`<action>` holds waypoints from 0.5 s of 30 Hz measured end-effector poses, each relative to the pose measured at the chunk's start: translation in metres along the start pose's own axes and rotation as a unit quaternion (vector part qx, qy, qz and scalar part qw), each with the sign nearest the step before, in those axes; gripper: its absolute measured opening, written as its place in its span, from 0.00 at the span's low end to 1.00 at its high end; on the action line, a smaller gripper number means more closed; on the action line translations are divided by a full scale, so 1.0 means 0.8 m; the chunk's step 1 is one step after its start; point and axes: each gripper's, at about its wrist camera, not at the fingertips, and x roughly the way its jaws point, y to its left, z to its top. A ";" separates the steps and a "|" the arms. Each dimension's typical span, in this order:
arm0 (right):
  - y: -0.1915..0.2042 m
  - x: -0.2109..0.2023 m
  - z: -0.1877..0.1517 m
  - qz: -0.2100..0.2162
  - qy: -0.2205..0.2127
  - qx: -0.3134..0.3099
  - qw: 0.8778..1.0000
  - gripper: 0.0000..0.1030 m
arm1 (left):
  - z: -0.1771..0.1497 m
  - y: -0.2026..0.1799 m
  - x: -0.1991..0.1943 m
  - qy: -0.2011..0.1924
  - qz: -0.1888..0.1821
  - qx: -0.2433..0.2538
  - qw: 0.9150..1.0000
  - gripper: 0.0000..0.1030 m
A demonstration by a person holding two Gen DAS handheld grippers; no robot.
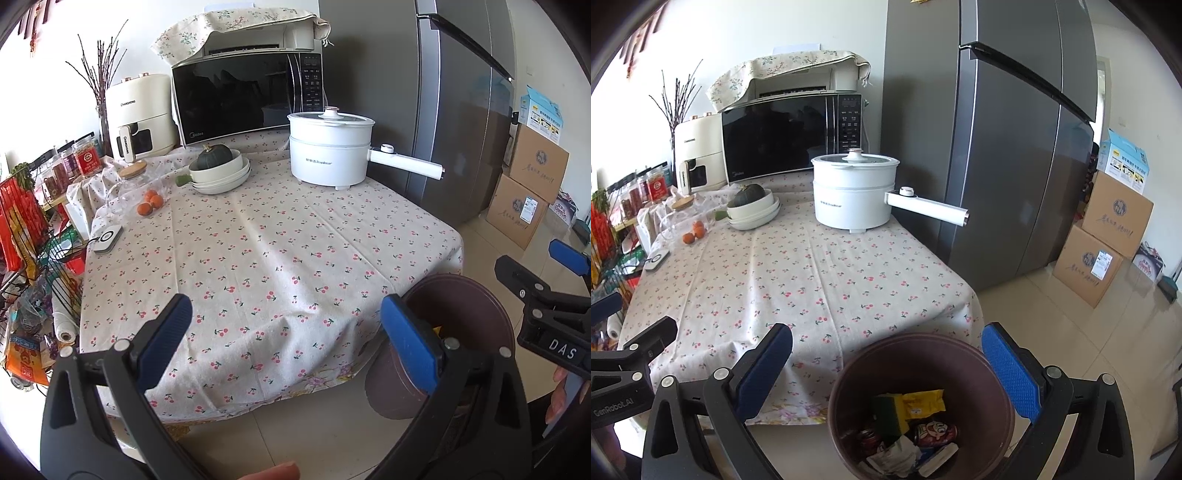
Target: Collect trash
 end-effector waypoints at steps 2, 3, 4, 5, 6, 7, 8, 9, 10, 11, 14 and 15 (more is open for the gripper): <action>0.000 0.000 0.000 -0.001 -0.001 0.000 1.000 1.00 | 0.001 -0.002 0.000 0.000 0.001 0.001 1.000 0.99; 0.000 0.001 0.000 -0.001 -0.002 0.000 1.000 1.00 | 0.002 -0.002 0.000 0.000 0.001 0.001 1.000 0.99; 0.000 0.001 0.001 -0.001 -0.002 0.000 1.000 1.00 | 0.002 -0.002 0.000 0.000 0.001 0.000 1.000 0.99; -0.001 0.002 0.001 -0.001 -0.002 0.001 1.000 1.00 | 0.001 -0.002 0.000 0.000 0.001 0.000 1.000 0.99; -0.001 0.002 0.000 0.000 -0.002 0.001 1.000 1.00 | 0.001 -0.002 0.000 0.000 0.001 0.001 1.000 0.99; -0.002 0.003 0.000 0.000 -0.002 0.002 1.000 1.00 | 0.001 -0.002 0.000 0.000 0.001 0.001 1.000 0.99; -0.002 0.003 0.000 0.001 -0.001 0.003 1.000 1.00 | 0.001 -0.002 0.000 0.000 0.001 0.001 1.000 0.99; -0.002 0.003 0.000 0.001 -0.002 0.003 1.000 1.00 | 0.002 -0.002 0.000 0.000 0.001 0.001 1.000 0.99; -0.002 0.003 0.000 0.001 -0.002 0.004 1.000 1.00 | 0.002 -0.002 0.000 0.000 0.001 0.000 1.000 0.99; -0.003 0.003 0.000 0.001 -0.002 0.005 1.000 1.00 | 0.001 -0.002 0.000 0.000 0.001 0.000 1.000 0.99; -0.004 0.002 0.000 0.001 -0.003 0.007 1.000 1.00 | 0.001 -0.002 0.000 -0.002 0.002 -0.001 1.000 0.99; -0.004 0.002 0.000 0.000 -0.003 0.007 1.000 1.00 | 0.001 -0.002 0.000 -0.002 0.002 -0.001 1.000 0.99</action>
